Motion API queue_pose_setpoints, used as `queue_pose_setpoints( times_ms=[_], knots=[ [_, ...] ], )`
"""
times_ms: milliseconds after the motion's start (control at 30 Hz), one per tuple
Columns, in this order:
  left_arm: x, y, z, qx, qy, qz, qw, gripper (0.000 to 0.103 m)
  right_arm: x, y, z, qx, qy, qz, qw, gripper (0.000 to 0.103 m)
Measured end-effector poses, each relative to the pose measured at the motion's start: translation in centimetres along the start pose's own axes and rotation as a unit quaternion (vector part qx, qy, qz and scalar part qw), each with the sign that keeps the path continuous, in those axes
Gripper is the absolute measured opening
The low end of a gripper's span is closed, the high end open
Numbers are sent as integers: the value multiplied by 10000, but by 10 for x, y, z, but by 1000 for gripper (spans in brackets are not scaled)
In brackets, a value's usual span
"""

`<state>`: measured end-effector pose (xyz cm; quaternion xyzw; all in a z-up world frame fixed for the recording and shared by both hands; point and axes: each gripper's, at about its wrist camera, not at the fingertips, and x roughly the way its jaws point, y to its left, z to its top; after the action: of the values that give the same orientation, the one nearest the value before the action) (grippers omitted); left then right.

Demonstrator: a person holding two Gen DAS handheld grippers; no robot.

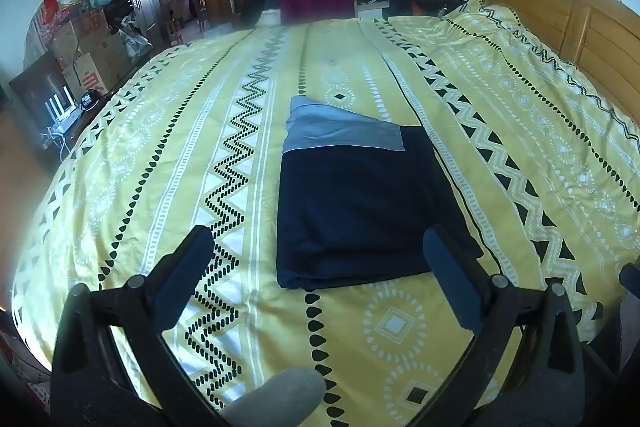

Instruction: Fold small clothes

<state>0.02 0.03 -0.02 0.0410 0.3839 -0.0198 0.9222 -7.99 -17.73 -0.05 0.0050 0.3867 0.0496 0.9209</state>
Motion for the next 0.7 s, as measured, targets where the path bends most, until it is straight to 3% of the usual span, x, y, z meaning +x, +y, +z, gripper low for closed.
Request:
queue_pose_setpoints(
  times_ms=[333,533,700],
  knots=[
    [3,4,-1,19,23,3,10000,103,2,2,1,-3,34,-4,10000,103],
    [2,7,0,14,13,44,10000,103,7,11,5,-254,29,-513,9984,103],
    [1,7,1,6,8,55,10000,103,8,10,4,-334,32,-605,9976,103]
  ],
)
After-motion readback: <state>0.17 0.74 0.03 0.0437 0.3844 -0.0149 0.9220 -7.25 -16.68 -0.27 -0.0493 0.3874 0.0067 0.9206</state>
